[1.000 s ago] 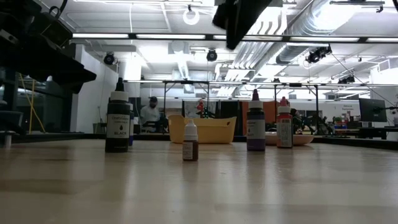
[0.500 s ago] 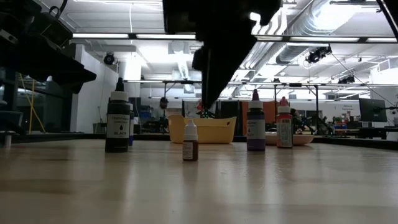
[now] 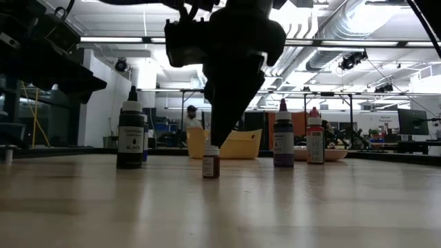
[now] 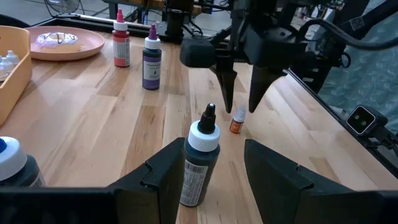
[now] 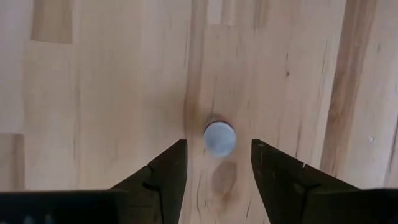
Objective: Pick & Place food coloring
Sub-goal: Put the small orange food coloring bottle into the yellow bin
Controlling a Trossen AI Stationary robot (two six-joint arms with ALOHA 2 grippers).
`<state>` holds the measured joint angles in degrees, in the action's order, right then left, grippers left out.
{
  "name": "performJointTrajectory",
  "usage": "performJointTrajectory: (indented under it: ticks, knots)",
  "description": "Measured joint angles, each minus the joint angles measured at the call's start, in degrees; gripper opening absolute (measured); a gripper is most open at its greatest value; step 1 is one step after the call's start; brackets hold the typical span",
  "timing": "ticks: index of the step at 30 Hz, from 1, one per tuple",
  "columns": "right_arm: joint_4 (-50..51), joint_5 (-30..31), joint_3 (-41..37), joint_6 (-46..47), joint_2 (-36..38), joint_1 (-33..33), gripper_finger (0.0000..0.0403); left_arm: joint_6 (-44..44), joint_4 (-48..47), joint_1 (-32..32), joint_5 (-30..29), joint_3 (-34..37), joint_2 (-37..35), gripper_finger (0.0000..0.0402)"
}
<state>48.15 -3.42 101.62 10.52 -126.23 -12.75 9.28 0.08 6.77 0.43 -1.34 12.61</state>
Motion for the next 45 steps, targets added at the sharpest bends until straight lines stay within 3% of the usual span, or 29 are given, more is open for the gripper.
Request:
performJointTrajectory:
  ticks: [25, 45]
  knots:
    - [-1.96, 1.31, -0.12, 0.0, -0.23, 0.11, 0.0154, -0.01, 0.0, -0.01, 0.02, 0.0, -0.01, 0.0163]
    - [-3.15, -1.08, -0.31, 1.49, -1.65, 0.11, 0.0153, -0.01, 0.0, 0.01, 0.02, 0.01, 0.0, 0.0163]
